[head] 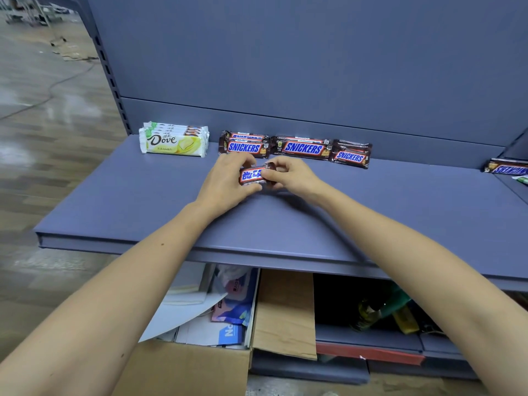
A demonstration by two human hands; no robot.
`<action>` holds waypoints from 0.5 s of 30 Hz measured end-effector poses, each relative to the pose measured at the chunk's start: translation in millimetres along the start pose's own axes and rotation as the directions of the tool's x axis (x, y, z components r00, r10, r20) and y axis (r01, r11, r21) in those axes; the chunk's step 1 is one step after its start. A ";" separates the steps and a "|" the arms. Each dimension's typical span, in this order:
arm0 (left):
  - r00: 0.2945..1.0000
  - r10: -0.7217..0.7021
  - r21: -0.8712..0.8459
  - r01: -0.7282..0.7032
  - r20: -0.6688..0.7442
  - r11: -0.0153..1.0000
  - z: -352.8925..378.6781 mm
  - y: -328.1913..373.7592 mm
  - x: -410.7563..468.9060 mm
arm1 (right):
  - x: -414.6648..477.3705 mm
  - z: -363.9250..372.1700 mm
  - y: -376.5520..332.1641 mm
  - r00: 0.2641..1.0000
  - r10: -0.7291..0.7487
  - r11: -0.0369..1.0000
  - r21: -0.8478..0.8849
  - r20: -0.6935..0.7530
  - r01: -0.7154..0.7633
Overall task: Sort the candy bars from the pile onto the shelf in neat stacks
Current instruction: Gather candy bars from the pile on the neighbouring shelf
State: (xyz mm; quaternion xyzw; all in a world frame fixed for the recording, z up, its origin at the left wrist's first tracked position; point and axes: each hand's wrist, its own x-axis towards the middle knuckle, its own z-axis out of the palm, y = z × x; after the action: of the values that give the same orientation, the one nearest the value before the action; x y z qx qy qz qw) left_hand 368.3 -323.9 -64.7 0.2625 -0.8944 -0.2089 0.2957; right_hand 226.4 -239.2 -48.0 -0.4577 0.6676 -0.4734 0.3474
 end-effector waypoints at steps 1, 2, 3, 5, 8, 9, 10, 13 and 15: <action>1.000 0.001 -0.013 -0.001 -0.010 1.000 0.8 1.7 -1.3 | -1.0 -1.1 -0.2 1.000 -0.005 1.000 0.013 -0.003 0.005; 1.000 -0.002 -0.025 0.002 -0.019 1.000 1.0 3.7 -2.2 | -1.8 -1.8 0.0 1.000 -0.013 1.000 0.006 -0.011 0.013; 1.000 -0.012 -0.043 0.011 -0.025 0.999 1.0 5.3 -2.6 | -2.3 -2.6 0.9 0.999 -0.024 0.999 -0.024 -0.026 0.023; 0.999 -0.046 -0.079 0.045 -0.019 0.996 0.4 7.9 -2.6 | -3.6 -3.1 2.3 0.996 -0.063 0.995 -0.083 -0.059 0.058; 0.993 -0.109 -0.126 0.113 0.040 0.986 -1.1 11.1 -2.1 | -5.4 -1.6 3.8 0.986 -0.145 0.987 -0.087 -0.087 0.137; 0.991 -0.126 -0.150 0.130 0.039 0.980 -1.3 12.7 -2.5 | -6.0 -1.4 4.3 0.982 -0.163 0.984 -0.085 -0.095 0.155; 0.990 -0.139 -0.176 0.141 0.026 0.974 -1.5 14.7 -2.9 | -6.6 -1.3 4.4 0.978 -0.182 0.981 -0.084 -0.102 0.174; 0.987 -0.154 -0.231 0.141 -0.041 0.963 -2.3 19.2 -4.1 | -10.0 -1.4 3.5 0.971 -0.208 0.978 -0.024 -0.116 0.207; 0.989 -0.119 -0.204 0.099 -0.087 0.974 -2.9 20.2 -5.9 | -13.6 -0.3 -1.7 0.988 -0.104 0.983 0.137 -0.112 0.119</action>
State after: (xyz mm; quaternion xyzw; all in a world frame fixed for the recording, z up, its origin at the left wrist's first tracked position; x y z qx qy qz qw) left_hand 367.3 -305.4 -54.3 0.2905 -0.8374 -0.3002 0.3525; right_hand 231.3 -226.6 -45.9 -0.4427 0.6225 -0.5622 0.3169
